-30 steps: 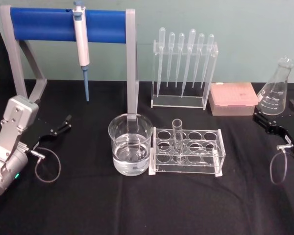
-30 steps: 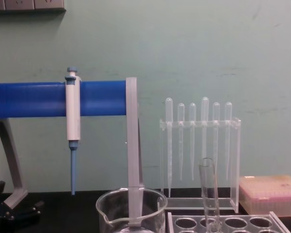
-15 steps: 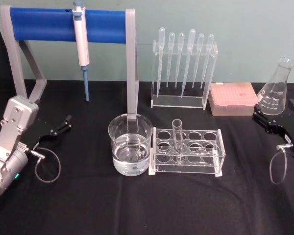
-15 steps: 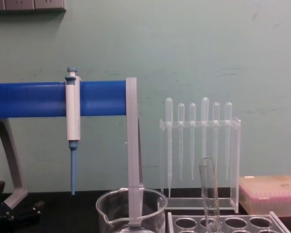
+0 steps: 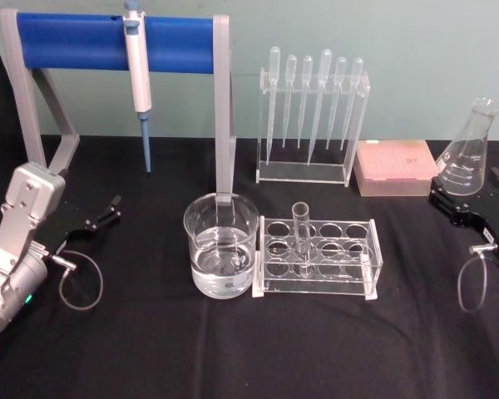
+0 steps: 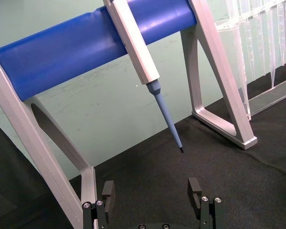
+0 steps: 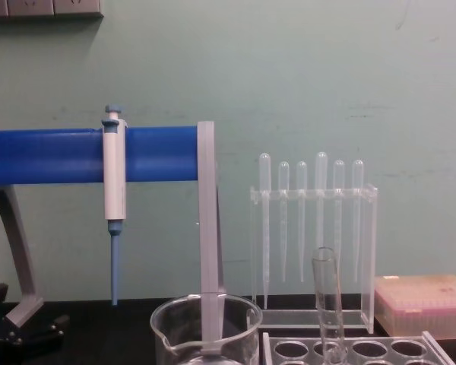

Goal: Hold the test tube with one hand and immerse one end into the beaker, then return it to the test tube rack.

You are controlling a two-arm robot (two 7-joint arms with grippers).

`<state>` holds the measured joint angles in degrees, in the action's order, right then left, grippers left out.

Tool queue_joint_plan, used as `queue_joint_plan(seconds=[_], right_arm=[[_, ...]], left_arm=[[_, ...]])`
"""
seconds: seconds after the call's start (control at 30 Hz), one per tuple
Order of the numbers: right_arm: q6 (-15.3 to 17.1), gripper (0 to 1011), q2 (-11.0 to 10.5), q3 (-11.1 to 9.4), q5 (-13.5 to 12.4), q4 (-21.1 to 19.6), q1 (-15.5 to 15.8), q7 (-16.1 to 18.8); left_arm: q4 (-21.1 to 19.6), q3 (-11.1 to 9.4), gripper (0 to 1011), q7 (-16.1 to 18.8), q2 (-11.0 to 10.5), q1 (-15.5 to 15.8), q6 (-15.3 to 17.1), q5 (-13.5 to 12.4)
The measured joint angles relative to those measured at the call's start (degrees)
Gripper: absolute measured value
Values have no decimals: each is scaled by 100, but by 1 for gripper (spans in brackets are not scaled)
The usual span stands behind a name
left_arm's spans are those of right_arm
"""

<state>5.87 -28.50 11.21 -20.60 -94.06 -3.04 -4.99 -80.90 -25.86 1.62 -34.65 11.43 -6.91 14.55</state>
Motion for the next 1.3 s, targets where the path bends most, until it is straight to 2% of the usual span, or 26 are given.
queue_joint_plan(seconds=[1.3], right_arm=[[1, 1002, 0, 0, 1, 0, 0, 0]], left_arm=[[0, 0, 1000, 0, 0, 0, 0, 0]])
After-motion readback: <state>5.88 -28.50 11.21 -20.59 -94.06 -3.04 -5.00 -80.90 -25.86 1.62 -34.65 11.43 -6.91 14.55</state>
